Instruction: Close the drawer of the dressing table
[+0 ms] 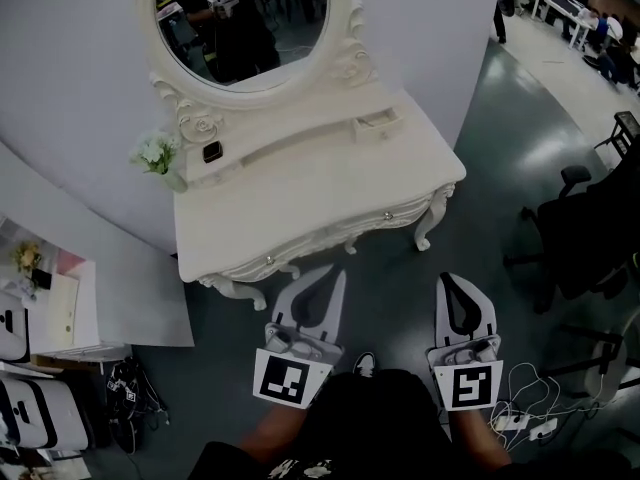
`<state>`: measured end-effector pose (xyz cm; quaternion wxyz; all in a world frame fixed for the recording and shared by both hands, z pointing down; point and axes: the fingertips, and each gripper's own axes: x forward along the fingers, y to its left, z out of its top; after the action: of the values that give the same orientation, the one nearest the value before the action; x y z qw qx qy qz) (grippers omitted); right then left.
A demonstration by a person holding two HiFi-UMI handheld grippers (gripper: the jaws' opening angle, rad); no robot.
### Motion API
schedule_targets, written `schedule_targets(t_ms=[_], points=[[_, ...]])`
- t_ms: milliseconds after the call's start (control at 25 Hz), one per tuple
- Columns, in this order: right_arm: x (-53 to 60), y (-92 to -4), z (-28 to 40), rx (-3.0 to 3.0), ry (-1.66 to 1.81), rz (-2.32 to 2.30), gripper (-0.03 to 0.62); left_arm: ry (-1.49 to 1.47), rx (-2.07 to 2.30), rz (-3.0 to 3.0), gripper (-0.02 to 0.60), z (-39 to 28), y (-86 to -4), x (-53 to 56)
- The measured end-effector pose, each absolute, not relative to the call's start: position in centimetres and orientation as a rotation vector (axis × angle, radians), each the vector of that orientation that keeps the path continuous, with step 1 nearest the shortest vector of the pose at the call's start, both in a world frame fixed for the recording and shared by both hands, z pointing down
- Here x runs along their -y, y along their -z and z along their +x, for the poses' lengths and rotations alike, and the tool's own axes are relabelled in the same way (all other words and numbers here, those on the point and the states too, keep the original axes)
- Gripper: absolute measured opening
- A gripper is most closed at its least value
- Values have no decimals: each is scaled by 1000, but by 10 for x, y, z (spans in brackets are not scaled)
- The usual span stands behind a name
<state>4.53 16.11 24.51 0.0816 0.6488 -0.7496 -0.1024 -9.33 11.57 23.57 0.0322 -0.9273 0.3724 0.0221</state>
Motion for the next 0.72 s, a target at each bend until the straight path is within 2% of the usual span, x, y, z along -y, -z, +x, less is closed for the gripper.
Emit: schedule_targets(t_ms=[720], points=[[-137, -248, 61, 2185, 308, 1967, -2, -41, -1164, -2861, 3, -100, -247, -94]])
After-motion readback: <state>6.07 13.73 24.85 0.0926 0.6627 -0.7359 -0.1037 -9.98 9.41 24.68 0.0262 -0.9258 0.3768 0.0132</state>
